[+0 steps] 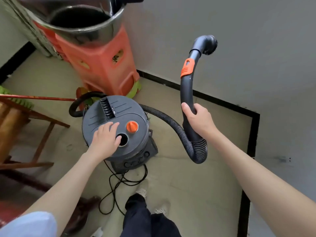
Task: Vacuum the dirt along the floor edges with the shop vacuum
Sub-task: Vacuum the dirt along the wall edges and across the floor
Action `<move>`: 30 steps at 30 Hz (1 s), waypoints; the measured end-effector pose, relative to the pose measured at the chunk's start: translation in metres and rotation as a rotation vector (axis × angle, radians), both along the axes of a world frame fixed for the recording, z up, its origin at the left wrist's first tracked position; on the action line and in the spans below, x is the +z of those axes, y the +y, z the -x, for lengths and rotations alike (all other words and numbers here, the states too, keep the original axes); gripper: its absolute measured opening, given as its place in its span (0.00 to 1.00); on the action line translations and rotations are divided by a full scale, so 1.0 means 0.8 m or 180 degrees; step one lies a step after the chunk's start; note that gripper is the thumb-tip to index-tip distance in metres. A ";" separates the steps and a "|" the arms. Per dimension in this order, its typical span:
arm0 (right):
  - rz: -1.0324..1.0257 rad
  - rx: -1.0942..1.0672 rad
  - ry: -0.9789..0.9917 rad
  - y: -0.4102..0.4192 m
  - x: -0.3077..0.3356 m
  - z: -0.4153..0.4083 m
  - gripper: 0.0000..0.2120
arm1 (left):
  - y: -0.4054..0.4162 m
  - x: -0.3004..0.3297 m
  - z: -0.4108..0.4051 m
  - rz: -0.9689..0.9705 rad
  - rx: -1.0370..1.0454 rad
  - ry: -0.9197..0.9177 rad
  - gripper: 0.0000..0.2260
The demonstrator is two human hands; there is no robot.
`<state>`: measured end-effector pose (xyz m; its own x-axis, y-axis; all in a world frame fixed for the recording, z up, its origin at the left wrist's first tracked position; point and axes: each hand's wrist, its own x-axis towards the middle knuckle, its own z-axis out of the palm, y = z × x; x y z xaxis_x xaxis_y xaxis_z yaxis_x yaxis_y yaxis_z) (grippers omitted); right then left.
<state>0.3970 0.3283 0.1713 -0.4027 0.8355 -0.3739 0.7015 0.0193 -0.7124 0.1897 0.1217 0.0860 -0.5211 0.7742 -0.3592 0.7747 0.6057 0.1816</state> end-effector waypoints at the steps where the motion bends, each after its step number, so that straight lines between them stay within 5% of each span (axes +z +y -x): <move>1: -0.0035 0.0027 -0.0072 0.001 -0.012 0.008 0.18 | 0.000 -0.015 0.015 0.0058 0.0033 -0.0013 0.24; 7: 0.0006 0.0223 -0.0474 -0.002 -0.084 0.062 0.20 | 0.023 -0.074 0.098 -0.0099 0.0498 -0.0445 0.25; 13: 0.0173 0.0331 -0.0652 -0.006 -0.141 0.110 0.21 | 0.067 -0.116 0.115 -0.0387 0.1982 -0.1543 0.31; 19: 0.0264 0.0339 -0.0694 -0.001 -0.157 0.111 0.21 | 0.077 -0.130 0.108 -0.0217 0.1935 -0.1332 0.41; 30: -0.0043 0.0427 -0.0841 0.043 -0.143 0.098 0.19 | 0.115 -0.124 0.083 -0.0485 0.2165 -0.1068 0.39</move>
